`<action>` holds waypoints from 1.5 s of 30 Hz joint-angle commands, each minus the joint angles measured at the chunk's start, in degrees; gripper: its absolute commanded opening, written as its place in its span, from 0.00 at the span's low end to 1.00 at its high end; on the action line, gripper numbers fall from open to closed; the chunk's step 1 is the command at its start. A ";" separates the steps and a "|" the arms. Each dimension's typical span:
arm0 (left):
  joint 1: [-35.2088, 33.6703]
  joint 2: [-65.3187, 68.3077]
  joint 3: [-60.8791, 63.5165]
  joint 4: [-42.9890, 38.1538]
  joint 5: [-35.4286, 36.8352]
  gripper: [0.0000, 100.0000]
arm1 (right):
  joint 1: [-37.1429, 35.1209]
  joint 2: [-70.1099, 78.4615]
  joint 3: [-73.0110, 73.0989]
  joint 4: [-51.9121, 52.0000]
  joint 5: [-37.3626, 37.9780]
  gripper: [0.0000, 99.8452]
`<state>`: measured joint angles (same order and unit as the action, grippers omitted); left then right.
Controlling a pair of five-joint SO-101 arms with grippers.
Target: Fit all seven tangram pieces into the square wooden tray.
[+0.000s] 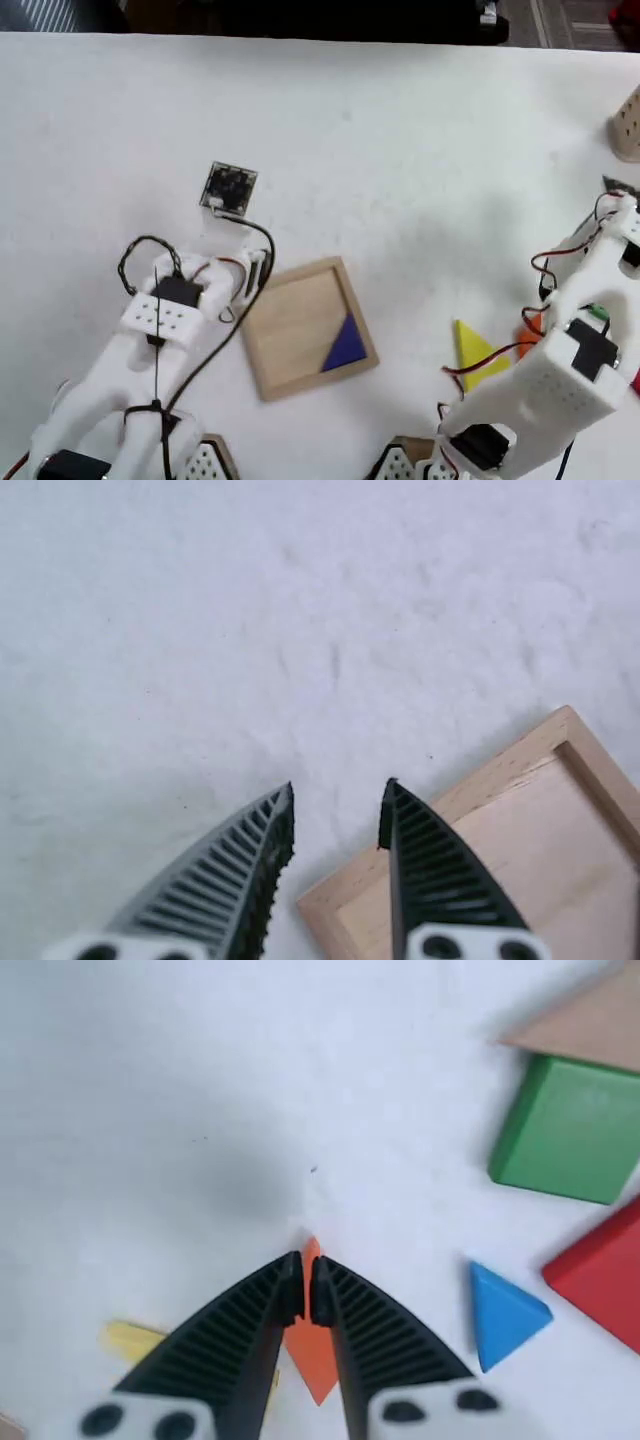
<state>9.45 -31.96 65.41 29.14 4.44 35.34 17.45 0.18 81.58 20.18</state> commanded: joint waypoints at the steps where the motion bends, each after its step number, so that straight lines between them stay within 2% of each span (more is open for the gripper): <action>1: -0.57 0.22 -0.35 -1.58 1.14 0.16 | -0.66 -7.25 -0.26 3.03 0.62 0.03; 5: -0.57 0.22 -0.35 -1.49 1.14 0.16 | -1.36 -11.74 3.08 9.89 8.79 0.16; 7: -0.57 0.22 -0.35 -1.49 1.14 0.16 | -1.19 -14.90 7.82 9.54 11.25 0.19; 13: -0.57 0.22 -0.35 -1.41 1.14 0.16 | -0.66 -26.59 26.73 -2.33 14.77 0.19; 19: -0.57 0.22 -0.26 -1.32 1.14 0.16 | -0.75 -26.68 36.57 -14.02 20.84 0.19; 24: -0.57 0.22 -0.26 -1.32 1.14 0.16 | -0.66 -20.44 36.66 -17.45 27.43 0.19; 33: -0.57 0.22 -0.26 -1.32 1.14 0.16 | 0.31 -13.85 34.29 -19.38 31.21 0.19; 35: -0.57 0.22 -0.26 -1.32 1.05 0.16 | 1.10 -13.76 34.20 -19.38 31.21 0.16; 39: -0.57 0.22 -0.26 -1.32 1.05 0.16 | 1.45 -13.85 32.70 -19.03 31.21 0.01; 42: -0.57 0.22 -0.26 -1.32 1.05 0.16 | 1.27 -13.85 32.53 -18.24 31.21 0.05; 45: -0.57 0.22 -0.26 -1.32 1.05 0.16 | 0.40 -13.85 29.71 -13.49 31.21 0.04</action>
<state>9.45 -31.96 65.41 29.14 4.44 36.66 4.26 32.53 63.91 50.24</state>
